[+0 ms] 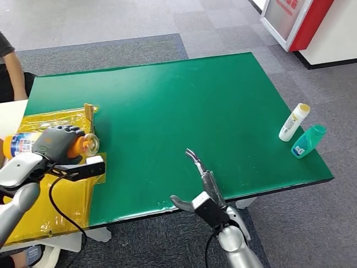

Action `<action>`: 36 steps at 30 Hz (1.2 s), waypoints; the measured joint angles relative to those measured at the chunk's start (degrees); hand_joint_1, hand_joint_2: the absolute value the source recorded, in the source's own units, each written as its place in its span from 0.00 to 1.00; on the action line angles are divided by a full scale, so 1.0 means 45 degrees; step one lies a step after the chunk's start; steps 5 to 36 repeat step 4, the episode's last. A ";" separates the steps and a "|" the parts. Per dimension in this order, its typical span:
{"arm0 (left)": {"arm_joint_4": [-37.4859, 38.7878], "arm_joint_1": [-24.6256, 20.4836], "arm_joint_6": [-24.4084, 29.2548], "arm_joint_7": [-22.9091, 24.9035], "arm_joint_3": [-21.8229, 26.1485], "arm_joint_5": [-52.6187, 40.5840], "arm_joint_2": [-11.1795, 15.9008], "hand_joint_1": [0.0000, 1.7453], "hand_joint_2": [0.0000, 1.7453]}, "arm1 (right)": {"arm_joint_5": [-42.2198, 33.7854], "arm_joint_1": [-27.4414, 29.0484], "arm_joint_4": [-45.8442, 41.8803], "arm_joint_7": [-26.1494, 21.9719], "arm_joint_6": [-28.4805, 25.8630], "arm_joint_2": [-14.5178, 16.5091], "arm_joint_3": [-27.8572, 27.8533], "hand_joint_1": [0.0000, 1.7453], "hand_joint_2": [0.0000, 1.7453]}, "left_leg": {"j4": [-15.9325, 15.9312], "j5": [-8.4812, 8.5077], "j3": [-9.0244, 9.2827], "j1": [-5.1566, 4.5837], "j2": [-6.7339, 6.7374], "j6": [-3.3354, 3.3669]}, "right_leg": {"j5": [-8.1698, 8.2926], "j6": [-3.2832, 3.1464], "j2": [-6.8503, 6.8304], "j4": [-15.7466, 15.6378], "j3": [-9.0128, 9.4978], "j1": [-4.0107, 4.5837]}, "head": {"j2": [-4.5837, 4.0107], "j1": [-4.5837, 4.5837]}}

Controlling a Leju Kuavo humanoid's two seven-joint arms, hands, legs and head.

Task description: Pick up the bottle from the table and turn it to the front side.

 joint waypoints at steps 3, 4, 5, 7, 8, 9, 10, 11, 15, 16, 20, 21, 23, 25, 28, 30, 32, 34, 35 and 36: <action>0.1195 0.0057 0.0259 -0.0117 -0.0572 0.0024 -0.0110 1.00 1.00 | -0.0035 -0.0095 0.0121 -0.0004 0.0023 0.0000 0.0000 0.00 1.00 | 0.0000 -0.0001 -0.0004 0.0000 0.0000 0.0000 | -0.0002 0.0000 -0.0001 0.0000 -0.0002 0.0000 | 0.0000 0.0000; 0.1359 0.0067 0.0288 -0.0133 -0.0642 0.0034 -0.0130 1.00 1.00 | -0.0040 -0.0107 0.0140 -0.0004 0.0026 0.0000 0.0000 0.00 1.00 | 0.0000 -0.0001 -0.0004 0.0001 0.0000 0.0000 | -0.0002 0.0000 -0.0001 0.0000 -0.0002 0.0000 | 0.0000 0.0000; 0.1359 0.0067 0.0288 -0.0133 -0.0642 0.0034 -0.0130 1.00 1.00 | -0.0040 -0.0107 0.0140 -0.0004 0.0026 0.0000 0.0000 0.00 1.00 | 0.0000 -0.0001 -0.0004 0.0001 0.0000 0.0000 | -0.0002 0.0000 -0.0001 0.0000 -0.0002 0.0000 | 0.0000 0.0000; 0.1359 0.0067 0.0288 -0.0133 -0.0642 0.0034 -0.0130 1.00 1.00 | -0.0040 -0.0107 0.0140 -0.0004 0.0026 0.0000 0.0000 0.00 1.00 | 0.0000 -0.0001 -0.0004 0.0001 0.0000 0.0000 | -0.0002 0.0000 -0.0001 0.0000 -0.0002 0.0000 | 0.0000 0.0000; 0.1359 0.0067 0.0288 -0.0133 -0.0642 0.0034 -0.0130 1.00 1.00 | -0.0040 -0.0107 0.0140 -0.0004 0.0026 0.0000 0.0000 0.00 1.00 | 0.0000 -0.0001 -0.0004 0.0001 0.0000 0.0000 | -0.0002 0.0000 -0.0001 0.0000 -0.0002 0.0000 | 0.0000 0.0000; 0.1359 0.0067 0.0288 -0.0133 -0.0642 0.0034 -0.0130 1.00 1.00 | -0.0040 -0.0107 0.0140 -0.0004 0.0026 0.0000 0.0000 0.00 1.00 | 0.0000 -0.0001 -0.0004 0.0001 0.0000 0.0000 | -0.0002 0.0000 -0.0001 0.0000 -0.0002 0.0000 | 0.0000 0.0000; 0.1359 0.0067 0.0288 -0.0133 -0.0642 0.0034 -0.0130 1.00 1.00 | -0.0040 -0.0107 0.0140 -0.0004 0.0026 0.0000 0.0000 0.00 1.00 | 0.0000 -0.0001 -0.0004 0.0001 0.0000 0.0000 | -0.0002 0.0000 -0.0001 0.0000 -0.0002 0.0000 | 0.0000 0.0000; 0.1359 0.0067 0.0288 -0.0133 -0.0642 0.0034 -0.0130 1.00 1.00 | -0.0040 -0.0107 0.0140 -0.0004 0.0026 0.0000 0.0000 0.00 1.00 | 0.0000 -0.0001 -0.0004 0.0001 0.0000 0.0000 | -0.0002 0.0000 -0.0001 0.0000 -0.0002 0.0000 | 0.0000 0.0000; 0.1359 0.0067 0.0288 -0.0133 -0.0642 0.0034 -0.0130 1.00 1.00 | -0.0040 -0.0107 0.0140 -0.0004 0.0026 0.0000 0.0000 0.00 1.00 | 0.0000 -0.0001 -0.0004 0.0001 0.0000 0.0000 | -0.0002 0.0000 -0.0001 0.0000 -0.0002 0.0000 | 0.0000 0.0000; 0.1359 0.0067 0.0288 -0.0133 -0.0642 0.0034 -0.0130 1.00 1.00 | -0.0040 -0.0107 0.0140 -0.0004 0.0026 0.0000 0.0000 0.00 1.00 | 0.0000 -0.0001 -0.0004 0.0001 0.0000 0.0000 | -0.0002 0.0000 -0.0001 0.0000 -0.0002 0.0000 | 0.0000 0.0000; 0.1359 0.0067 0.0288 -0.0133 -0.0642 0.0034 -0.0130 1.00 1.00 | -0.0040 -0.0107 0.0140 -0.0004 0.0026 0.0000 0.0000 0.00 1.00 | 0.0000 -0.0001 -0.0004 0.0001 0.0000 0.0000 | -0.0002 0.0000 -0.0001 0.0000 -0.0002 0.0000 | 0.0000 0.0000; 0.1359 0.0067 0.0288 -0.0133 -0.0642 0.0034 -0.0130 1.00 1.00 | -0.0040 -0.0107 0.0140 -0.0004 0.0026 0.0000 0.0000 0.00 1.00 | 0.0000 -0.0001 -0.0004 0.0001 0.0000 0.0000 | -0.0002 0.0000 -0.0001 0.0000 -0.0002 0.0000 | 0.0000 0.0000; 0.1359 0.0067 0.0288 -0.0133 -0.0642 0.0034 -0.0130 1.00 1.00 | -0.0040 -0.0107 0.0140 -0.0004 0.0026 0.0000 0.0000 0.00 1.00 | 0.0000 -0.0001 -0.0004 0.0001 0.0000 0.0000 | -0.0002 0.0000 -0.0001 0.0000 -0.0002 0.0000 | 0.0000 0.0000; 0.1359 0.0067 0.0288 -0.0133 -0.0642 0.0034 -0.0130 1.00 1.00 | -0.0040 -0.0107 0.0140 -0.0004 0.0026 0.0000 0.0000 0.00 1.00 | 0.0000 -0.0001 -0.0004 0.0001 0.0000 0.0000 | -0.0002 0.0000 -0.0001 0.0000 -0.0002 0.0000 | 0.0000 0.0000; 0.1359 0.0067 0.0288 -0.0133 -0.0642 0.0034 -0.0130 1.00 1.00 | -0.0040 -0.0107 0.0140 -0.0004 0.0026 0.0000 0.0000 0.00 1.00 | 0.0000 -0.0001 -0.0004 0.0001 0.0000 0.0000 | -0.0002 0.0000 -0.0001 0.0000 -0.0002 0.0000 | 0.0000 0.0000; 0.1359 0.0067 0.0288 -0.0133 -0.0642 0.0034 -0.0130 1.00 1.00 | -0.0040 -0.0107 0.0140 -0.0004 0.0026 0.0000 0.0000 0.00 1.00 | 0.0000 -0.0001 -0.0004 0.0001 0.0000 0.0000 | -0.0002 0.0000 -0.0001 0.0000 -0.0002 0.0000 | 0.0000 0.0000; 0.1359 0.0067 0.0288 -0.0133 -0.0642 0.0034 -0.0130 1.00 1.00 | -0.0040 -0.0107 0.0140 -0.0004 0.0026 0.0000 0.0000 0.00 1.00 | 0.0000 -0.0001 -0.0004 0.0001 0.0000 0.0000 | -0.0002 0.0000 -0.0001 0.0000 -0.0002 0.0000 | 0.0000 0.0000; 0.1359 0.0067 0.0288 -0.0133 -0.0642 0.0034 -0.0130 1.00 1.00 | -0.0040 -0.0107 0.0140 -0.0004 0.0026 0.0000 0.0000 0.00 1.00 | 0.0000 -0.0001 -0.0004 0.0001 0.0000 0.0000 | -0.0002 0.0000 -0.0001 0.0000 -0.0002 0.0000 | 0.0000 0.0000; 0.1359 0.0067 0.0288 -0.0133 -0.0642 0.0034 -0.0130 1.00 1.00 | -0.0040 -0.0107 0.0140 -0.0004 0.0026 0.0000 0.0000 0.00 1.00 | 0.0000 -0.0001 -0.0004 0.0001 0.0000 0.0000 | -0.0002 0.0000 -0.0001 0.0000 -0.0002 0.0000 | 0.0000 0.0000; 0.1359 0.0067 0.0288 -0.0133 -0.0642 0.0034 -0.0130 1.00 1.00 | -0.0040 -0.0107 0.0140 -0.0004 0.0026 0.0000 0.0000 0.00 1.00 | 0.0000 -0.0001 -0.0004 0.0001 0.0000 0.0000 | -0.0002 0.0000 -0.0001 0.0000 -0.0002 0.0000 | 0.0000 0.0000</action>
